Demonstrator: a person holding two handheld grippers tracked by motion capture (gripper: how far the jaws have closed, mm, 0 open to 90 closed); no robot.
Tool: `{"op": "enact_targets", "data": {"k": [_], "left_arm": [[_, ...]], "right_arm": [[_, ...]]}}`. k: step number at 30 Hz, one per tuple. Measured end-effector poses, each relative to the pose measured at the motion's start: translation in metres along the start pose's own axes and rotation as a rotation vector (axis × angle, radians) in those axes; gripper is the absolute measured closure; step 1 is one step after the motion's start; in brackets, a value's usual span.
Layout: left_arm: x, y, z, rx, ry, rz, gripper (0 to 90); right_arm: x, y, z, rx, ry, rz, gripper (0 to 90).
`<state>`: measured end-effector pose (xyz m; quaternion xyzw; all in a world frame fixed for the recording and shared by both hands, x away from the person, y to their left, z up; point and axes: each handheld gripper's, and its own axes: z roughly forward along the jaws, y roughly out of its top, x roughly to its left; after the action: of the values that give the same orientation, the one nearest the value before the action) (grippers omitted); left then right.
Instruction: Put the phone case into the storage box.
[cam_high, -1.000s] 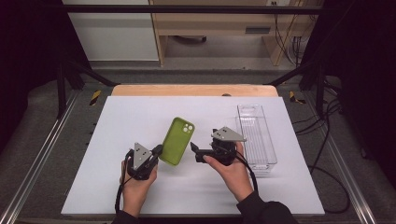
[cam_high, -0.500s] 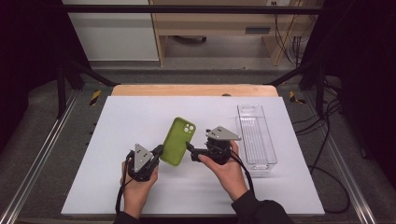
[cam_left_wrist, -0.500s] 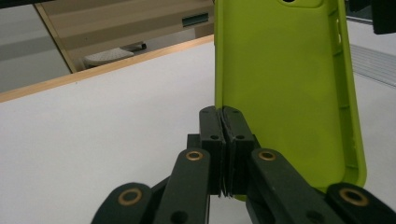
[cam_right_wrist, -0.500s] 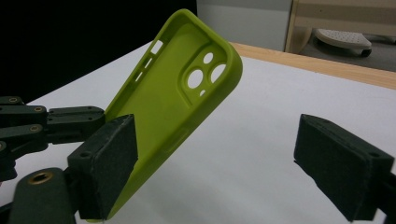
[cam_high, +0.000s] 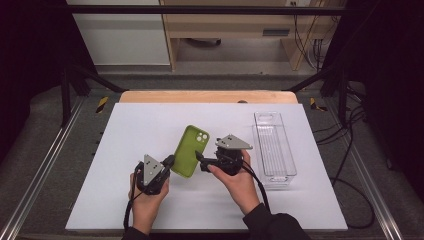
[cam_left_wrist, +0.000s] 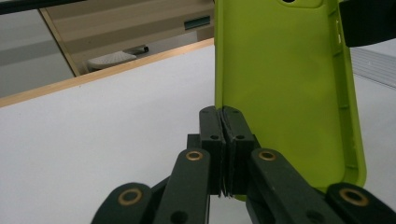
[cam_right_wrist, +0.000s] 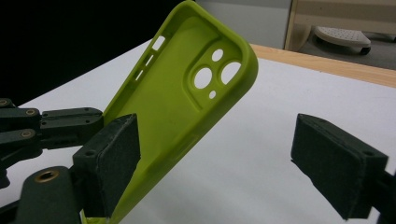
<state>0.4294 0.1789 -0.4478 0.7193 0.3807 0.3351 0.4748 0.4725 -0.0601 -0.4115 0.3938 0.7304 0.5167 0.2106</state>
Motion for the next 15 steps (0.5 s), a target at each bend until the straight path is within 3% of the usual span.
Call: {"op": "enact_targets", "data": {"k": [15], "left_arm": [[-0.0024, 0.0008, -0.0008, -0.012, 0.000, 0.008, 88.2]], "right_arm": [[0.0019, 0.0055, 0.0019, -0.006, 0.028, 0.023, 31.0]]}}
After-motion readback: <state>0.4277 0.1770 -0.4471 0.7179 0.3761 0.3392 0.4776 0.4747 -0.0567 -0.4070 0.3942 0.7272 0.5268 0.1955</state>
